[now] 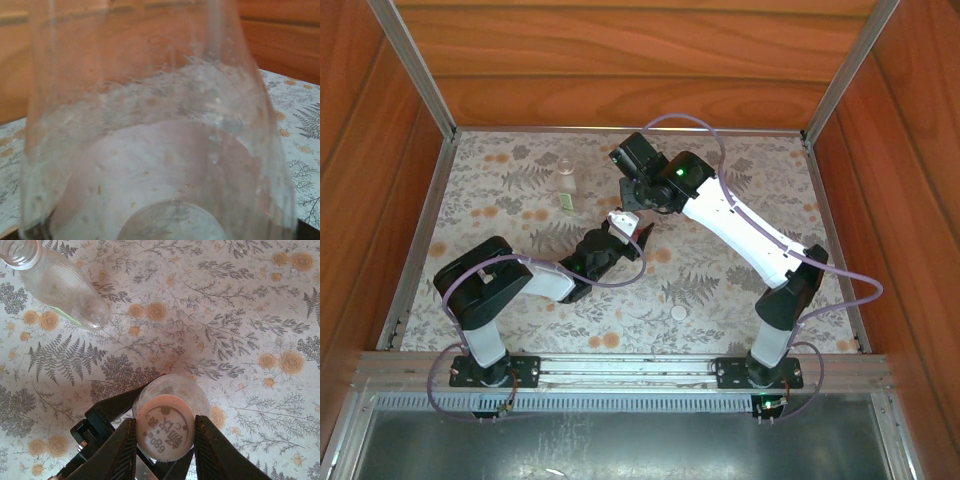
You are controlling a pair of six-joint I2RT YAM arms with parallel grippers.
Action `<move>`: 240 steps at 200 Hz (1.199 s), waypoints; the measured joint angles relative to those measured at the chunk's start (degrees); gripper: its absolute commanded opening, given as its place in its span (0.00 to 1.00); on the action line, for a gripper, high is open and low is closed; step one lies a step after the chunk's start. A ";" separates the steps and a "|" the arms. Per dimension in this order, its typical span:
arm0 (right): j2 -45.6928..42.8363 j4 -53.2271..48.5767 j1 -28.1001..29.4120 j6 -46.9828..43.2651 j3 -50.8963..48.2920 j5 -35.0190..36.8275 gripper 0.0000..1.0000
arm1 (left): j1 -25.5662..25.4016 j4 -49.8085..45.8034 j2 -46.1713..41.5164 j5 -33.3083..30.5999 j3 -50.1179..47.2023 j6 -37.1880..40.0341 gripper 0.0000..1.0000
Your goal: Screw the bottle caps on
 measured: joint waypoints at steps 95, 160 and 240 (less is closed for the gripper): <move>1.66 -2.21 -0.02 -1.64 0.46 -0.04 0.46 | -0.22 -0.96 -0.24 -0.07 0.28 1.33 0.65; 1.84 -2.47 0.07 -3.26 0.39 -0.31 0.77 | -0.31 -1.64 -0.44 0.20 0.48 2.75 0.65; -10.36 1.79 -0.66 -16.39 -6.86 -6.38 0.85 | 3.26 -3.19 -1.49 12.15 0.37 3.02 0.65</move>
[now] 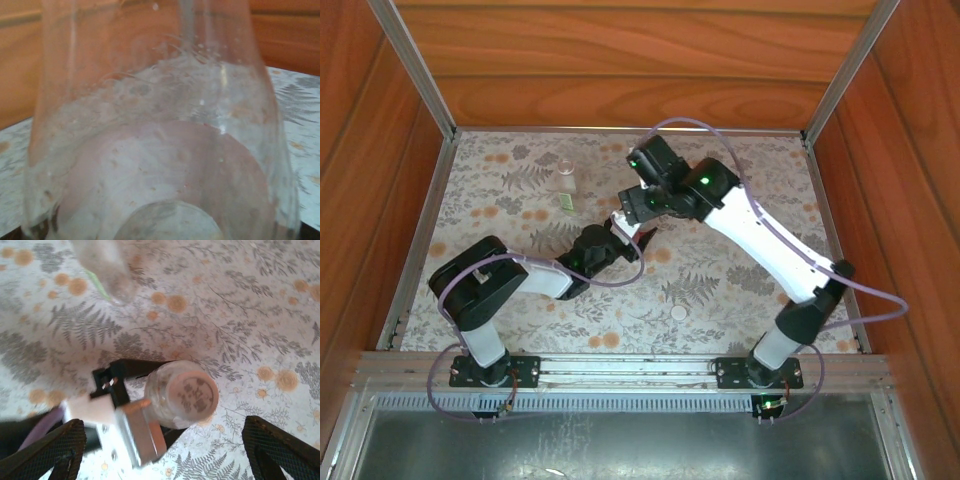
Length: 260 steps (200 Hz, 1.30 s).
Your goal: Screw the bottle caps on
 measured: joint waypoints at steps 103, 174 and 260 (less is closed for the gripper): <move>-19.12 9.14 -13.92 -30.23 -19.17 -30.34 0.68 | 11.30 -2.99 -0.52 45.81 -0.02 -2.23 0.65; -11.04 6.75 -15.26 -38.93 -14.27 -39.23 0.63 | 12.28 -3.41 0.15 52.72 -0.02 -2.01 0.65; -3.04 4.81 -16.44 -40.30 -8.83 -41.86 0.56 | 12.28 -3.45 0.15 53.88 -0.02 -1.46 0.65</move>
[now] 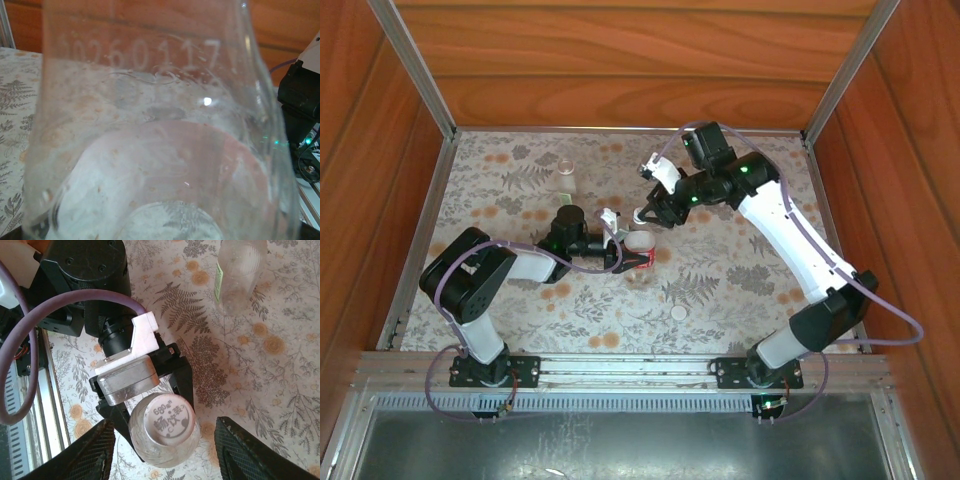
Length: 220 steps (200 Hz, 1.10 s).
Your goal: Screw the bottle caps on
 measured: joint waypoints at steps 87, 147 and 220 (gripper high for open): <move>4.81 -3.58 -0.35 -0.37 2.93 -3.23 0.42 | 0.00 -0.07 0.07 0.07 0.00 0.44 0.65; 5.29 -4.96 -0.68 -0.42 3.23 -4.24 0.38 | 0.00 0.00 0.20 0.37 0.00 0.96 0.65; 5.31 -5.79 -0.68 -0.39 3.63 -4.24 0.34 | 0.00 -0.02 0.20 0.59 0.00 0.87 0.65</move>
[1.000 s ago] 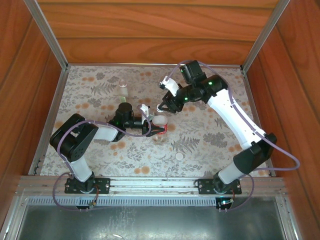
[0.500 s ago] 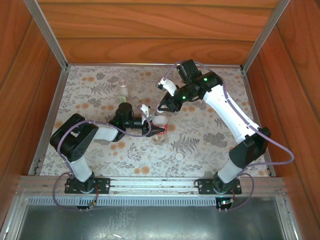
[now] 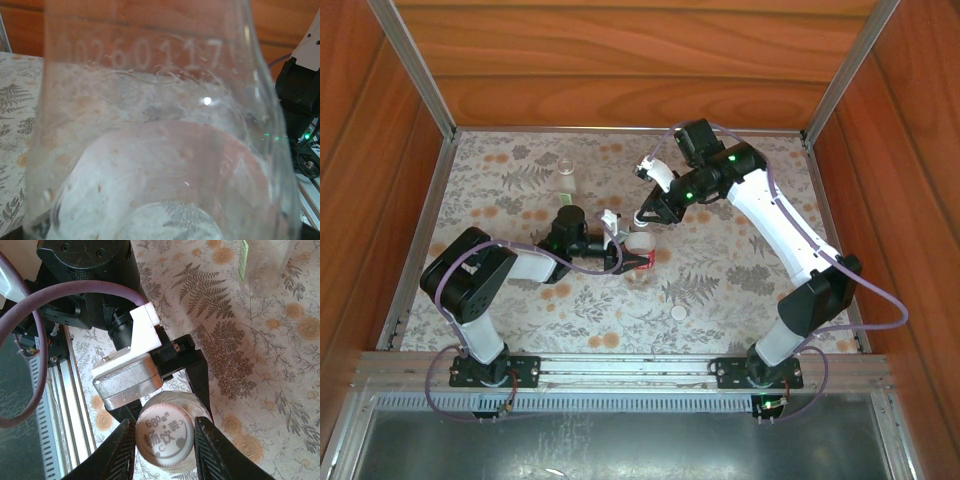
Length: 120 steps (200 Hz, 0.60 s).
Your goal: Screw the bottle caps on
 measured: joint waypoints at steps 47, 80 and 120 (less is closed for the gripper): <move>-0.09 1.09 -0.11 0.07 -0.57 0.92 0.34 | 0.00 -0.13 0.68 0.37 0.81 -2.16 0.64; -1.22 3.82 -0.70 0.28 -2.82 0.92 0.33 | 0.00 -0.52 1.38 0.63 1.75 -3.89 0.62; -1.66 4.96 -0.61 1.29 -3.56 1.55 0.32 | 0.00 -0.66 1.40 0.11 1.77 -4.66 0.62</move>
